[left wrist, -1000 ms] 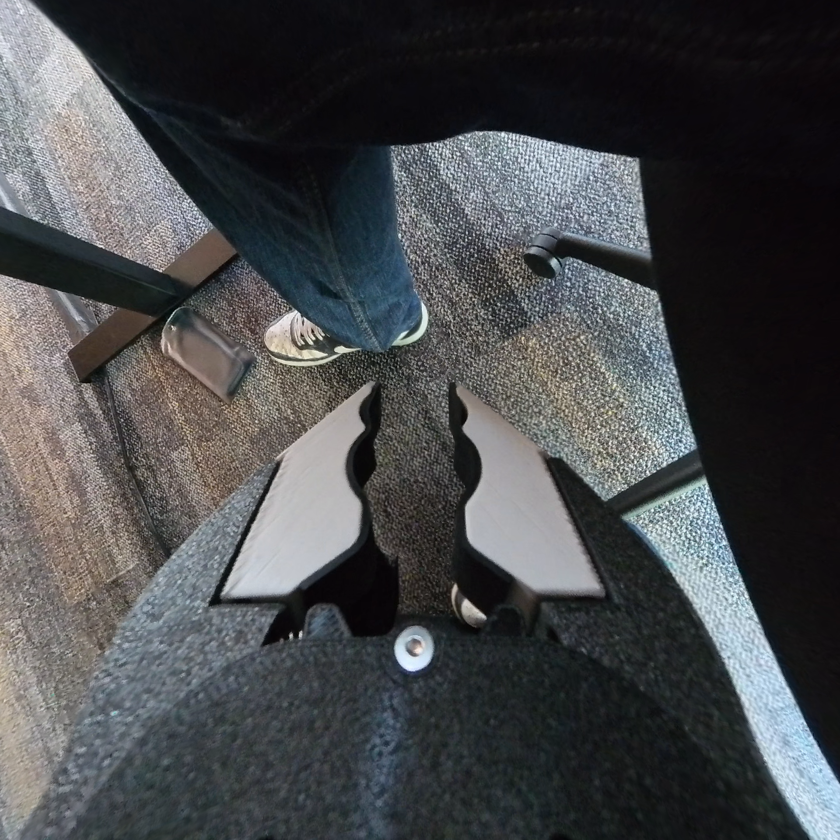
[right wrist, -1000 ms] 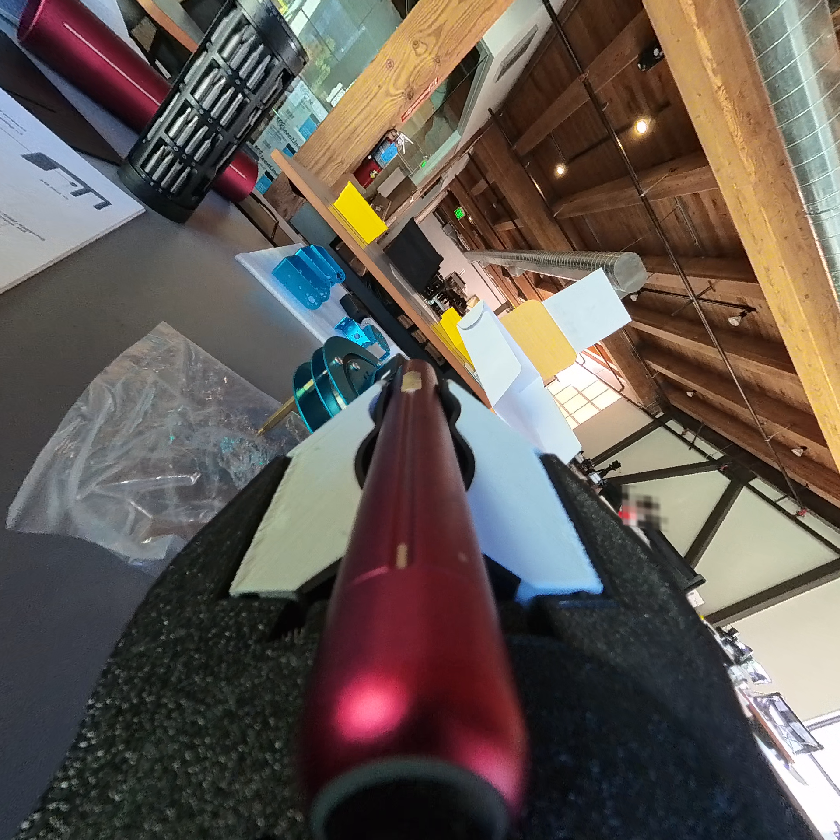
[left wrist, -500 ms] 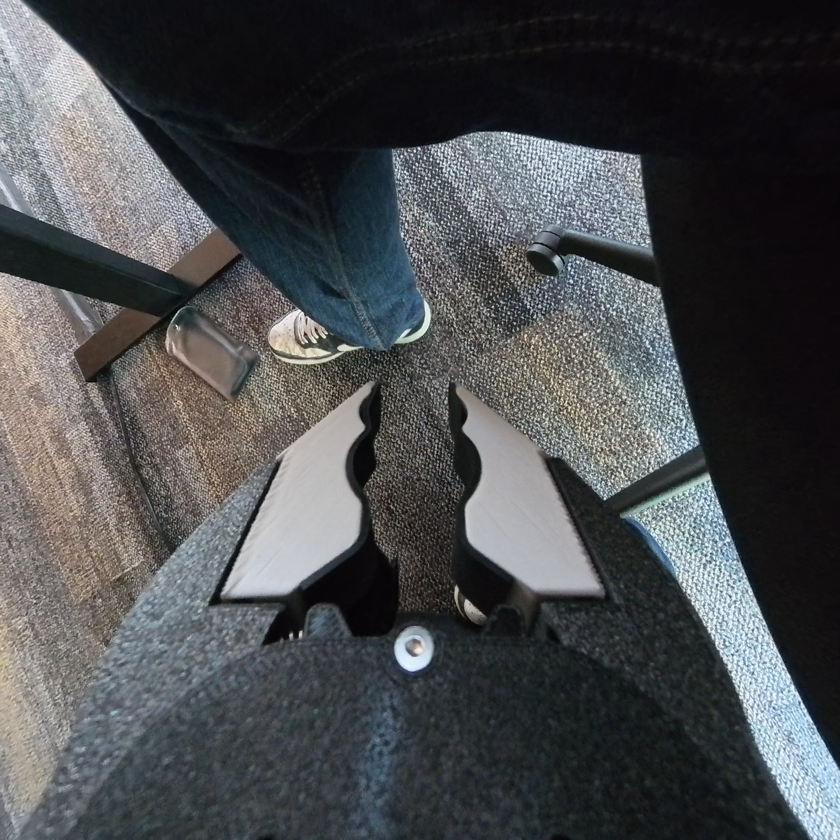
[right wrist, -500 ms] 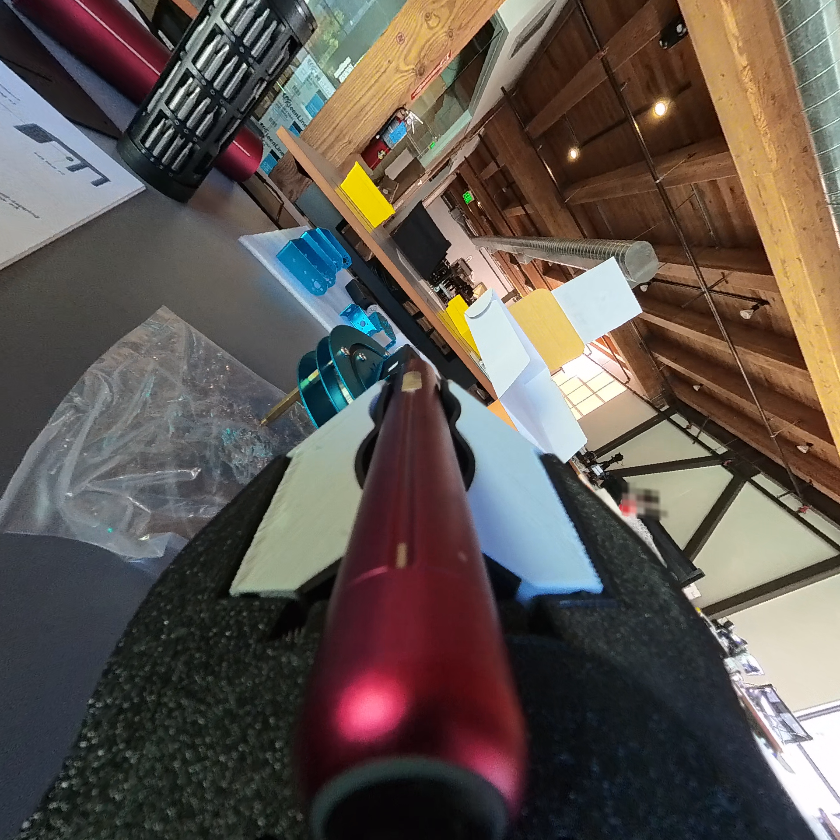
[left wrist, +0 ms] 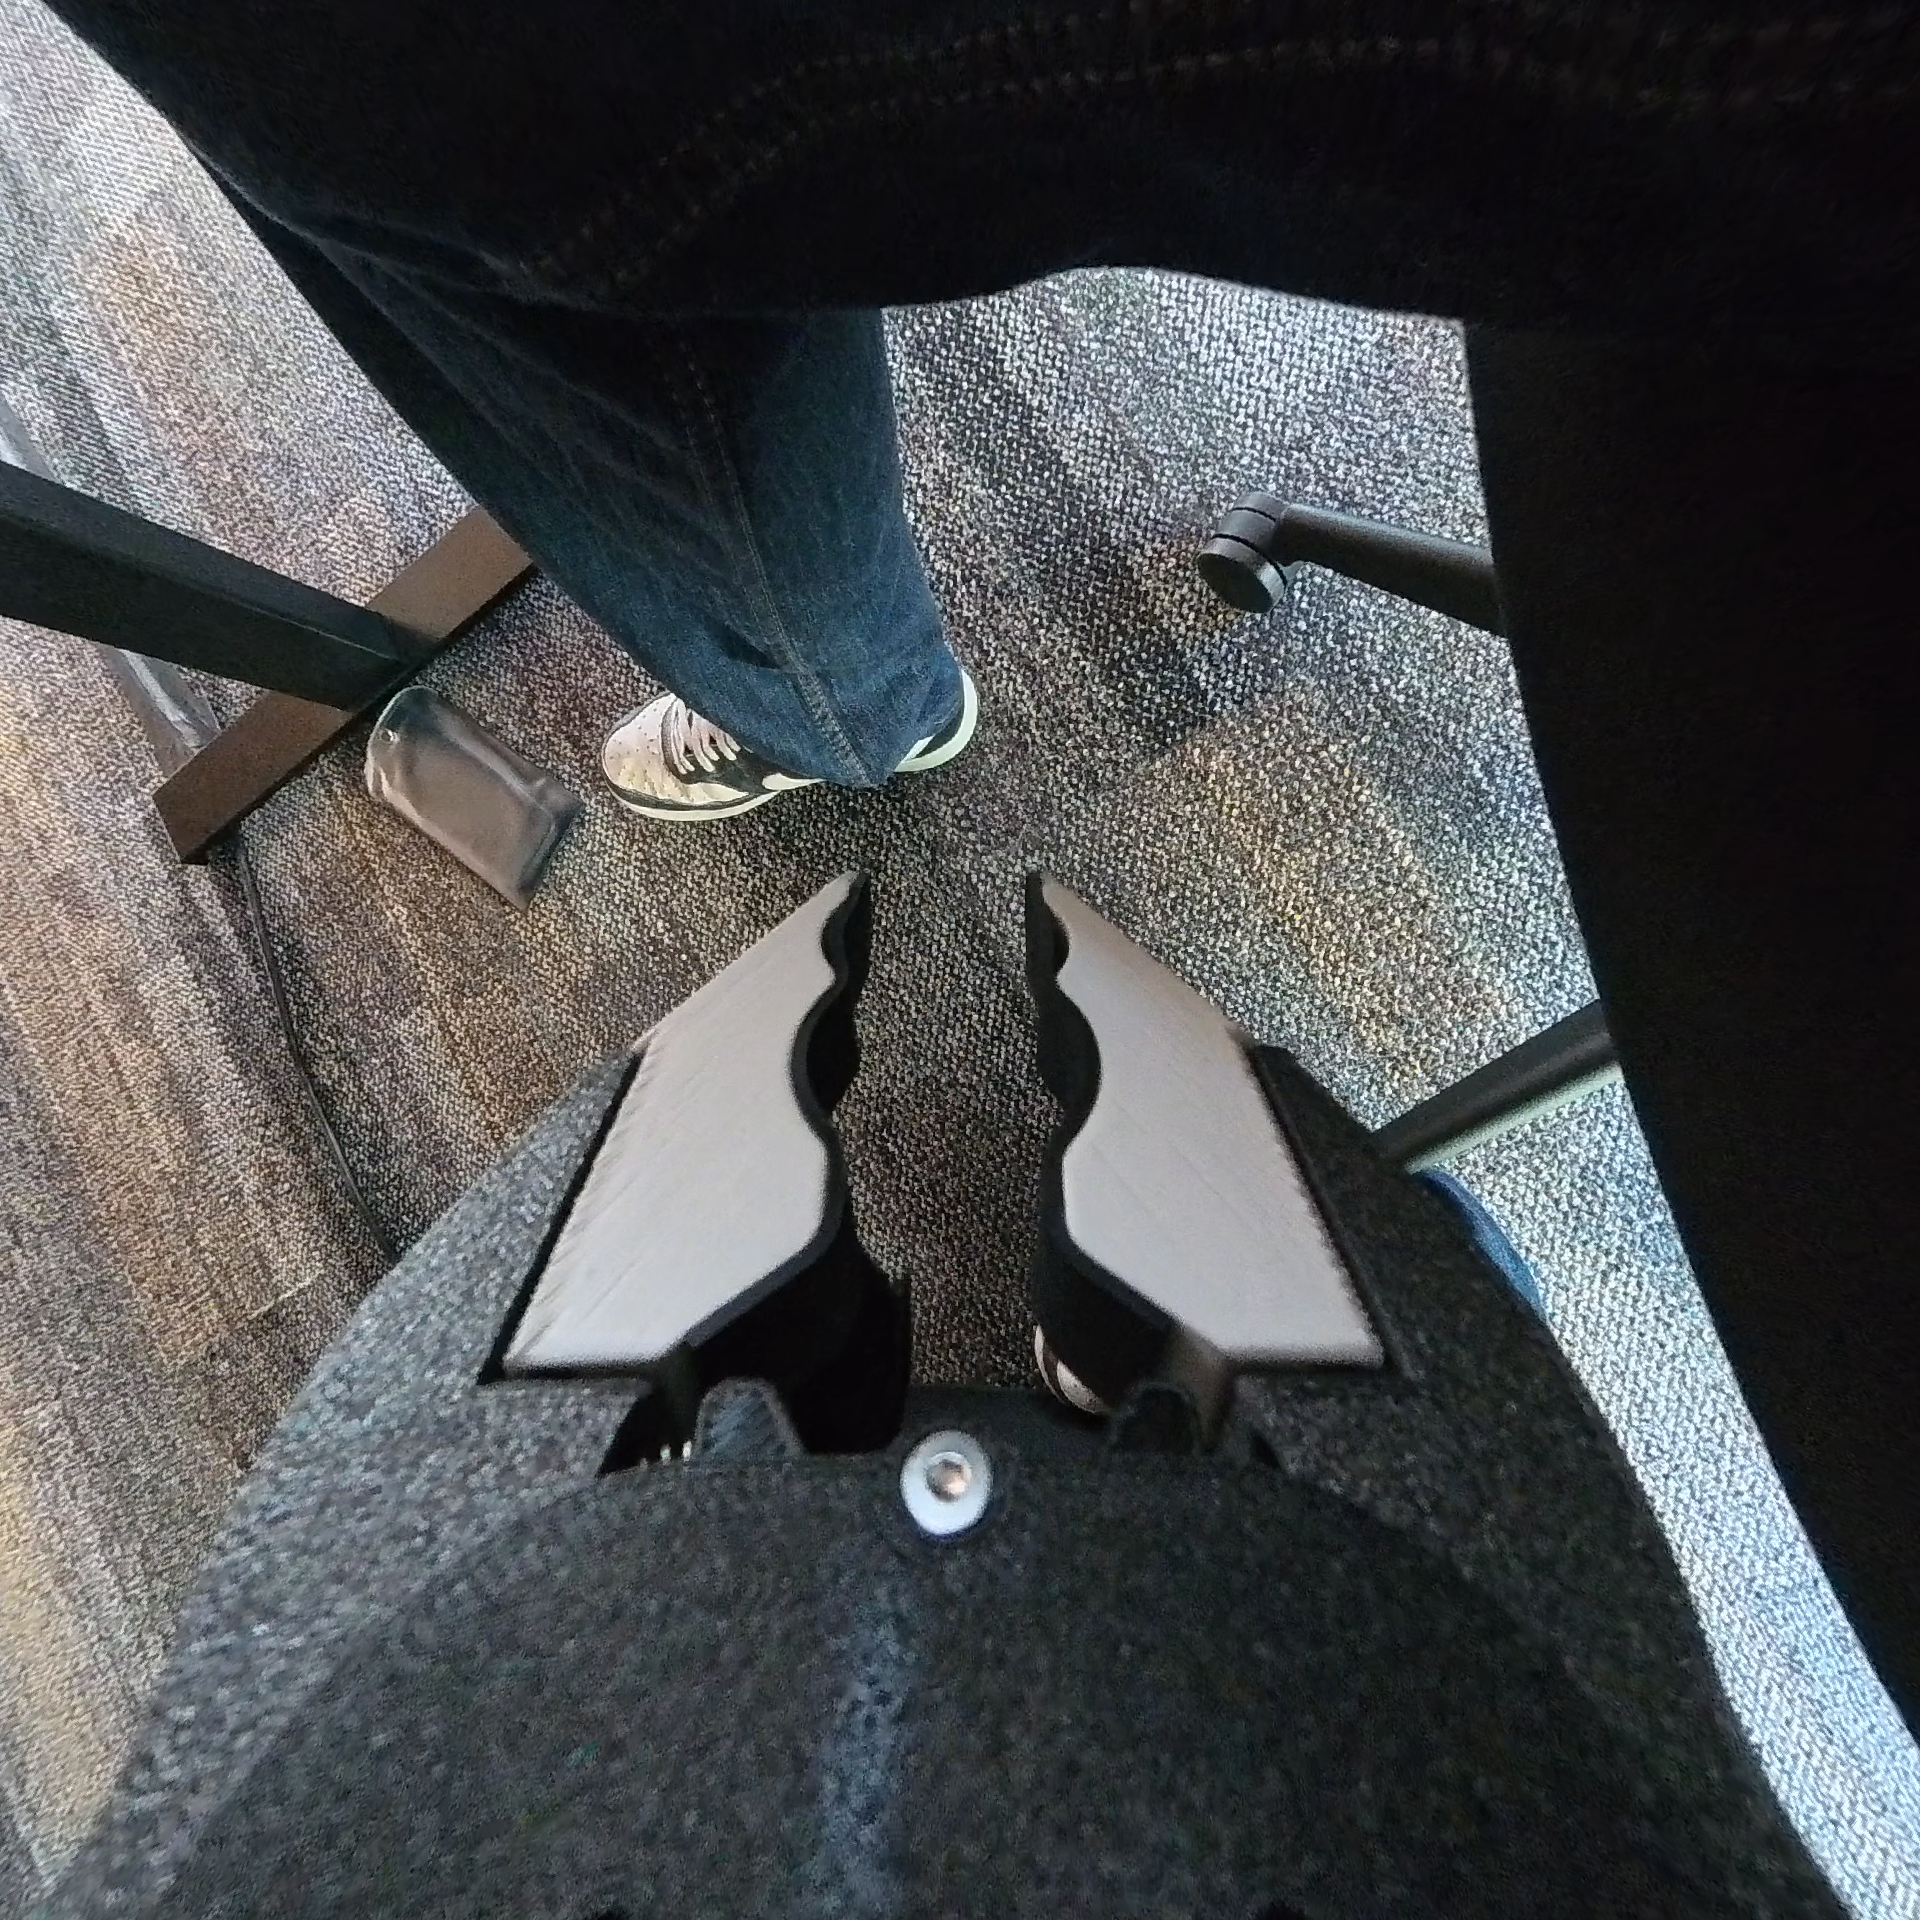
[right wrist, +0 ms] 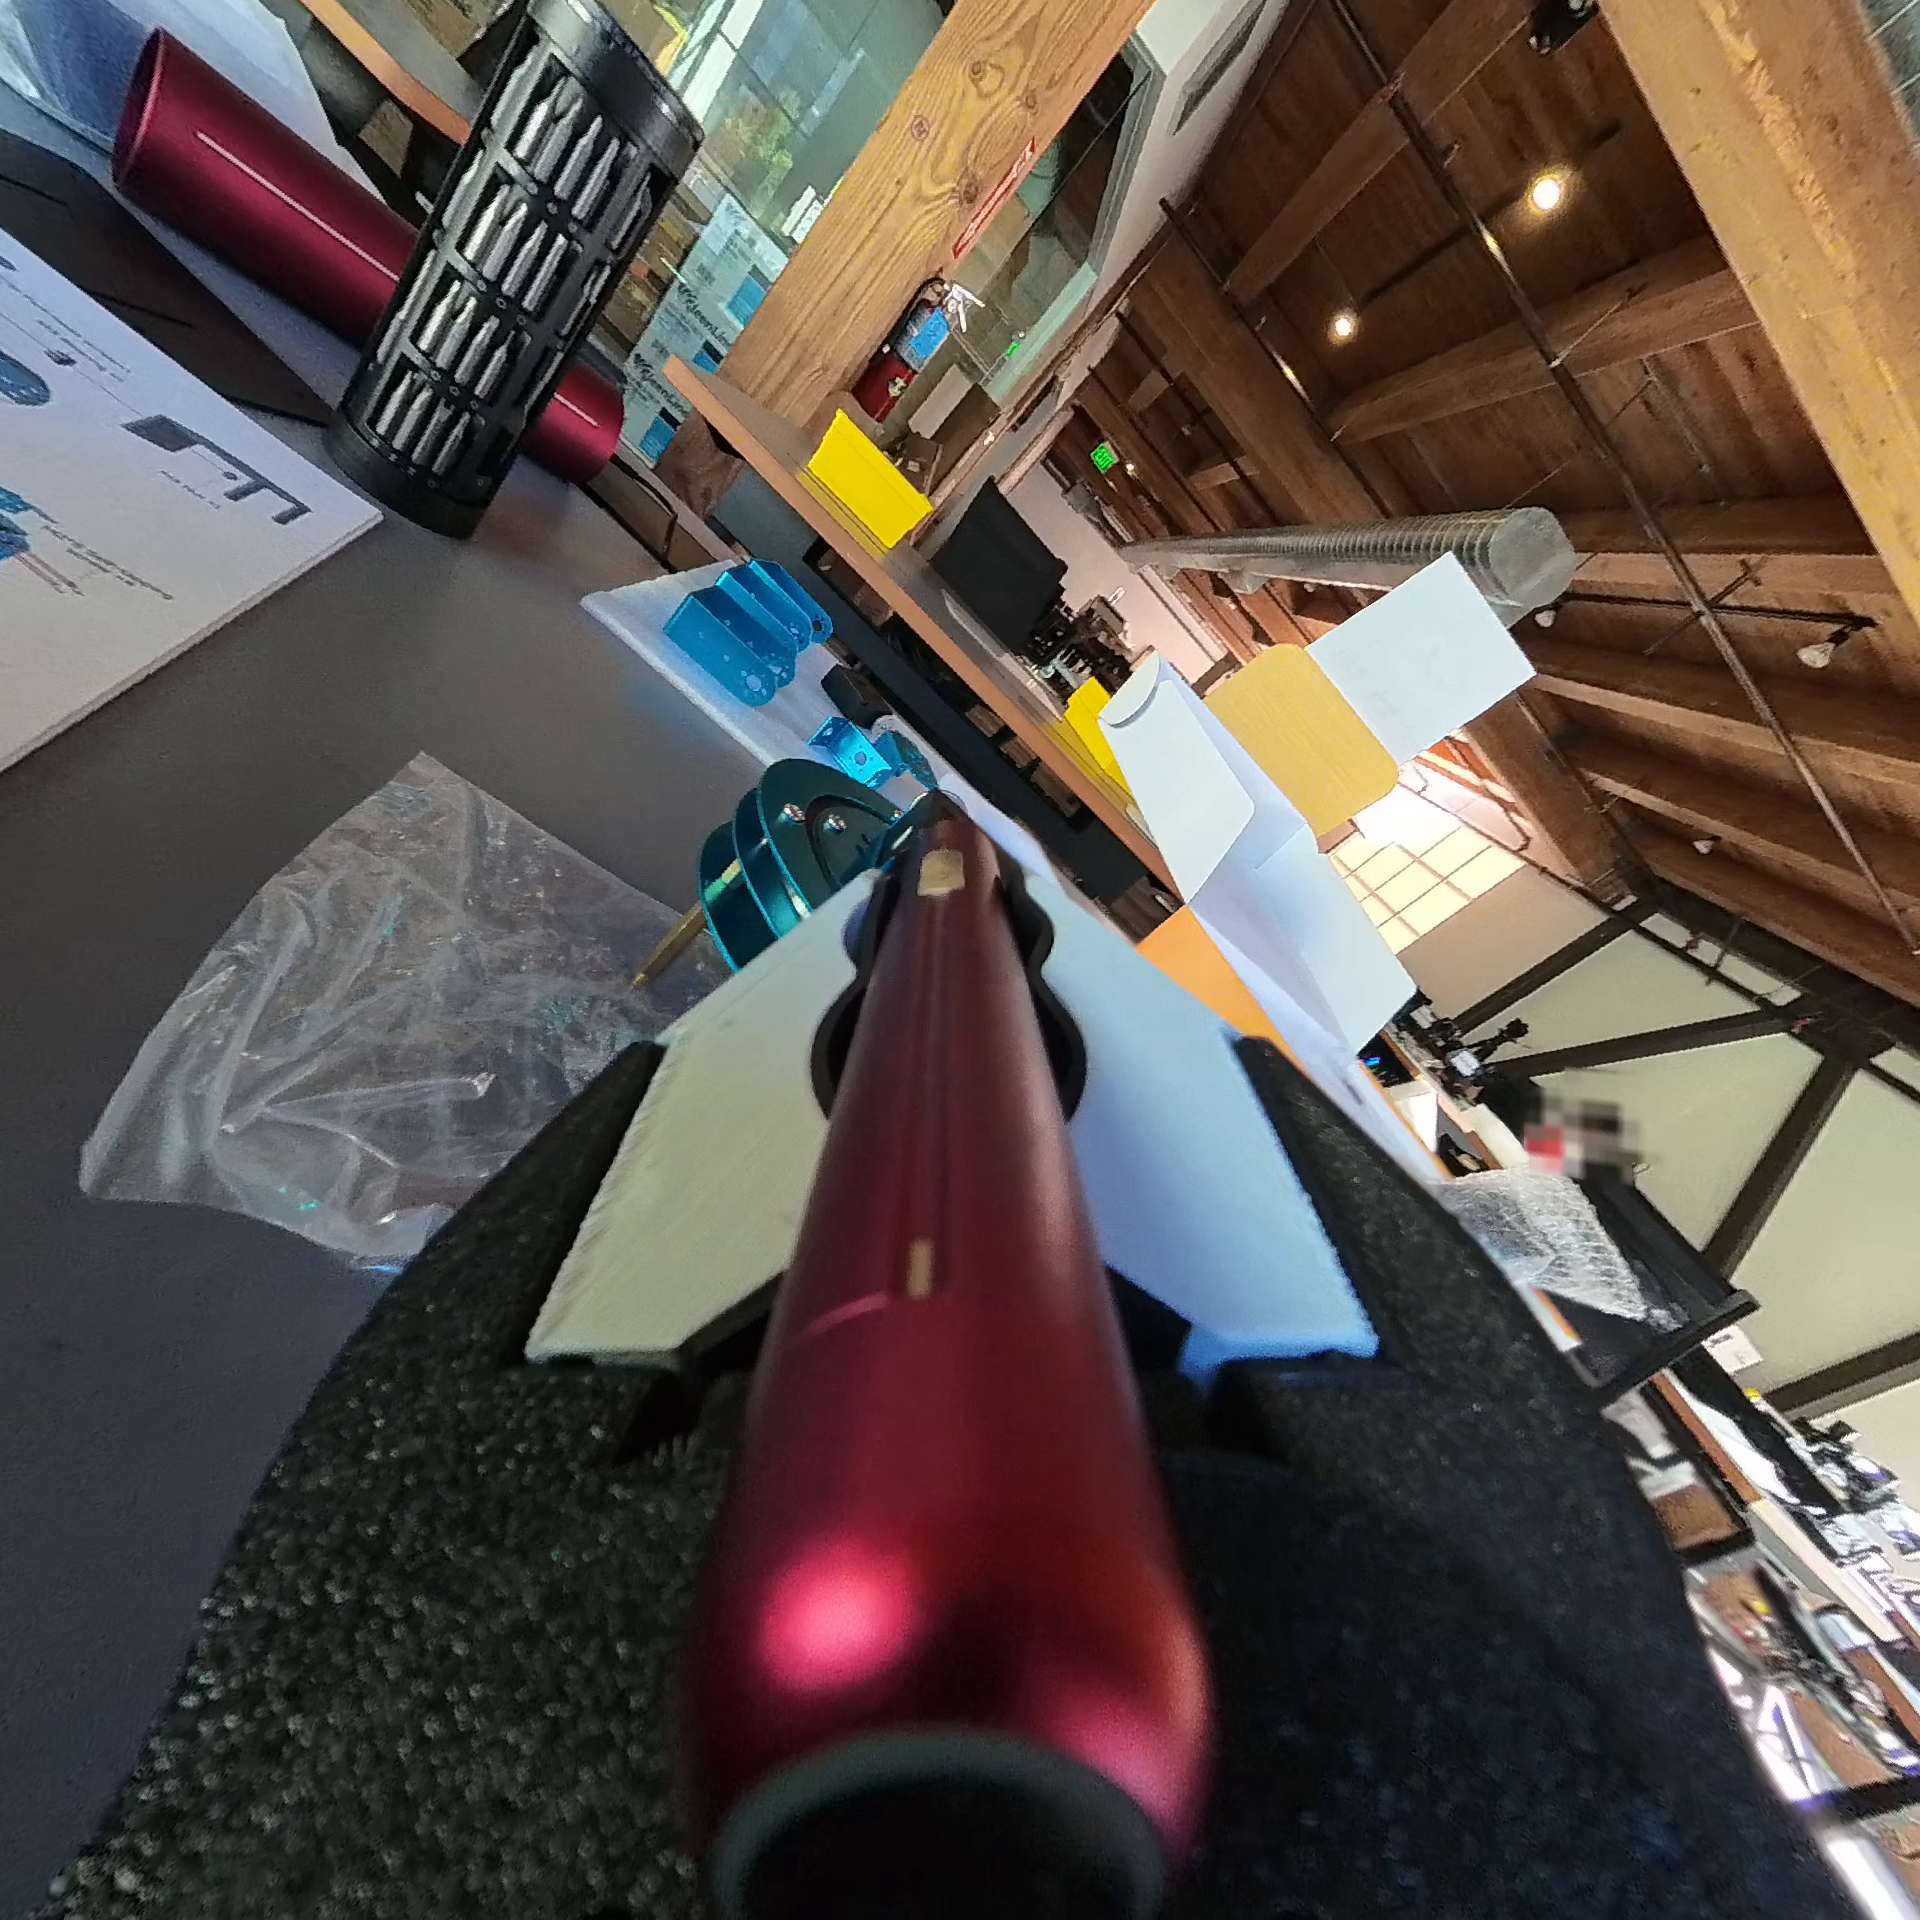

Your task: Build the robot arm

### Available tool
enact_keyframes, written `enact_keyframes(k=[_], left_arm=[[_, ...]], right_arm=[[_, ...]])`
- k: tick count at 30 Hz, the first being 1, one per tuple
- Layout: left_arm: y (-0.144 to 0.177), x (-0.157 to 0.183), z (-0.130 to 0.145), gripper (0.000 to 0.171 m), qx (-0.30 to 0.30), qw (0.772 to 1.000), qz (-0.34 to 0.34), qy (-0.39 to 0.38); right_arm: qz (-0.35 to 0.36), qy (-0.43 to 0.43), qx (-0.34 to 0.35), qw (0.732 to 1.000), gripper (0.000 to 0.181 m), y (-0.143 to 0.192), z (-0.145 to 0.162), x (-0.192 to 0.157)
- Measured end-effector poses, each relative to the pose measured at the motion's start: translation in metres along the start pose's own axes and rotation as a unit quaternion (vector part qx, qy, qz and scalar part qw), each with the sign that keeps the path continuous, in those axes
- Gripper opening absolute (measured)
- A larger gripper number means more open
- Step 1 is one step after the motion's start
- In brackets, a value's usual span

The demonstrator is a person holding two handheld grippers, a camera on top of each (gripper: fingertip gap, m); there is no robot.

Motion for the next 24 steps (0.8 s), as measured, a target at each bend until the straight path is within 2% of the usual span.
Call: enact_keyframes(k=[7,24], left_arm=[[0.000,0.001,0.000,0.028,-0.001,1.000,0.002,-0.001],[-0.003,0.002,0.000,0.028,-0.008,1.000,0.005,-0.004]], right_arm=[[-0.018,-0.044,-0.006,0.999,0.020,0.008,0.010,0.000],[-0.017,-0.065,-0.018,0.998,0.020,0.010,0.020,0.003]])
Point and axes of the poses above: each gripper's, where its closed fingertips meet, y back along the fingers, z out of its underside, x = y × z across the jaws, the point moved 8 cm from there along y, back along the fingers, and after that the axes turned 15 degrees about y, right-handed, at the moved point
